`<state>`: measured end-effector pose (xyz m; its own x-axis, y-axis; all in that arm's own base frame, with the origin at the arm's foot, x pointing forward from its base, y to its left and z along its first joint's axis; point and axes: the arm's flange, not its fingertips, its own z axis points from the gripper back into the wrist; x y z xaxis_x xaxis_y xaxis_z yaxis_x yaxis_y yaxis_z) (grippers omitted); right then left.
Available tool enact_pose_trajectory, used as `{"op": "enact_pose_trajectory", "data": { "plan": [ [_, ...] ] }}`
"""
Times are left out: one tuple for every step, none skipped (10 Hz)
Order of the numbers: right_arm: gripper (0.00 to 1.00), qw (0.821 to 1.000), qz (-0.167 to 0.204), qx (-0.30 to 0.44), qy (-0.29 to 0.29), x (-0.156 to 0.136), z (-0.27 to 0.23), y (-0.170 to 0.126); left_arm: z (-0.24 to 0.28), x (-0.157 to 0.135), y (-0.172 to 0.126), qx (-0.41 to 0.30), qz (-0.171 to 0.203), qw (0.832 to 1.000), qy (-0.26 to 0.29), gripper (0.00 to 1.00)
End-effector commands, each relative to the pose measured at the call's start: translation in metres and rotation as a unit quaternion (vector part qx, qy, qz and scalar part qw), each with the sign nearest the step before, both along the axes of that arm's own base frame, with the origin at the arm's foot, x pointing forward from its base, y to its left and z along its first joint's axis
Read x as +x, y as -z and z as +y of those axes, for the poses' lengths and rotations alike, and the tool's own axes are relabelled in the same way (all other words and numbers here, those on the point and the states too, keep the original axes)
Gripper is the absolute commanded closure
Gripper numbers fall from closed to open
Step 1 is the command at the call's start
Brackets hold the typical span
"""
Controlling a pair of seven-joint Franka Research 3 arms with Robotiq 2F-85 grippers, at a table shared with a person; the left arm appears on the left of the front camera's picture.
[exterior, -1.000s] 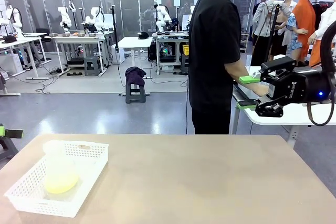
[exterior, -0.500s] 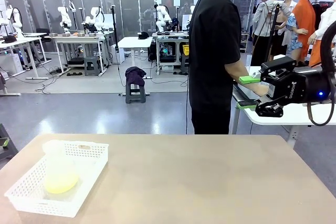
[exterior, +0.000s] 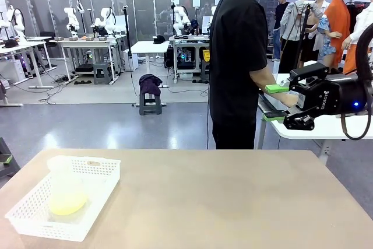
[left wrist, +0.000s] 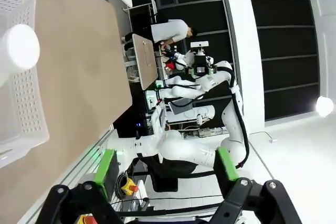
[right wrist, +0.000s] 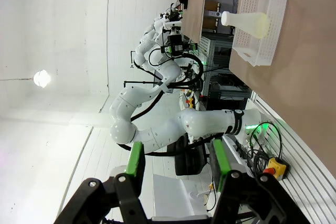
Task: Prepare the solutions needed for the experiment.
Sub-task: When the human places the Big flask in the center of the table, pick up the Big flask and place it in the left Organizing basket.
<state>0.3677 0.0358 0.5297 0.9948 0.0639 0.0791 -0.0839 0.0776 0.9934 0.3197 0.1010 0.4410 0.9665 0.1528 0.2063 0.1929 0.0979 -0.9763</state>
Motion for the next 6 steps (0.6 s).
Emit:
{"op": "enact_pose_trajectory", "data": {
  "plan": [
    [0.37, 1.0, -0.002, 0.002, -0.002, -0.0002, -0.0004, -0.0007, 0.0045, -0.0012, 0.0002, -0.007, -0.012, 1.0, 0.002, 0.07],
    [0.37, 1.0, -0.002, 0.002, -0.002, -0.0002, -0.0004, -0.0007, 0.0045, -0.0012, 0.0002, -0.007, -0.012, 1.0, 0.002, 0.07],
    [0.37, 1.0, -0.002, 0.002, -0.002, -0.0002, -0.0004, -0.0007, 0.0045, -0.0012, 0.0002, -0.007, -0.012, 1.0, 0.002, 0.07],
    [0.37, 1.0, -0.002, 0.002, -0.002, -0.0002, -0.0004, -0.0007, 0.0045, -0.0012, 0.0002, -0.007, -0.012, 1.0, 0.002, 0.07],
    [0.37, 1.0, -0.002, 0.002, -0.002, -0.0002, -0.0004, -0.0007, 0.0045, -0.0012, 0.0002, -0.007, -0.012, 1.0, 0.002, 0.07],
    [0.37, 1.0, -0.002, 0.002, -0.002, -0.0002, -0.0004, -0.0007, 0.0045, -0.0012, 0.0002, -0.007, -0.012, 1.0, 0.002, 0.07]
  ]
}}
